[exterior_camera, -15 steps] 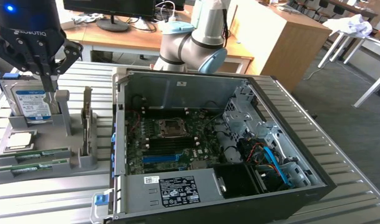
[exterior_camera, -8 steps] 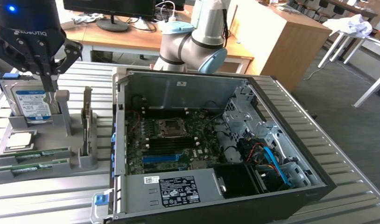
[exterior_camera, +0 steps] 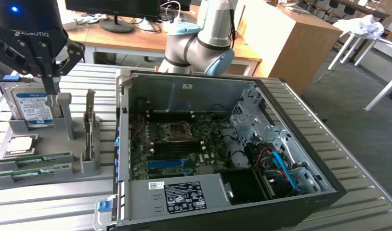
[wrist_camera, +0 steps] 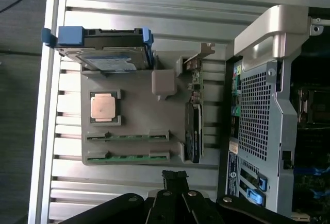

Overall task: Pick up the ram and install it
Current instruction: 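Pick up the ram and move it above insertion slot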

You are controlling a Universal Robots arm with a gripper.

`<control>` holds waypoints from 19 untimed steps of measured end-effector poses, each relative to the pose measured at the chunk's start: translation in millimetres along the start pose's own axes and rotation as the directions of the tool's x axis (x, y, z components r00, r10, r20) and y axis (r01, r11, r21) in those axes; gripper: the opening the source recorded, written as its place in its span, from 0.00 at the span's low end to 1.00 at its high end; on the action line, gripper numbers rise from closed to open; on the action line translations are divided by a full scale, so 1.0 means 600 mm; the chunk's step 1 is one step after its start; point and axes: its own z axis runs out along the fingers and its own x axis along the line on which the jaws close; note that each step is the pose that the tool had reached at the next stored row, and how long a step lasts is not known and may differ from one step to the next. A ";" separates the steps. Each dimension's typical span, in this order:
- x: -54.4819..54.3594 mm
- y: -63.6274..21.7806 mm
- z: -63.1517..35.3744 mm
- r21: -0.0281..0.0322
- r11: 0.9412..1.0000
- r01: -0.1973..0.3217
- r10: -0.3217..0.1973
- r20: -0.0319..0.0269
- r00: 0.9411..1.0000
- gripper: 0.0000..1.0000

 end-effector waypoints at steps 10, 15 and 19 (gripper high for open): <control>0.000 0.000 0.000 -0.002 0.998 0.067 -0.067 -0.003 0.998 0.10; 0.000 0.000 0.000 -0.003 0.995 0.098 -0.098 -0.004 0.995 0.10; 0.000 0.000 0.000 -0.003 0.993 0.121 -0.121 -0.005 0.993 0.10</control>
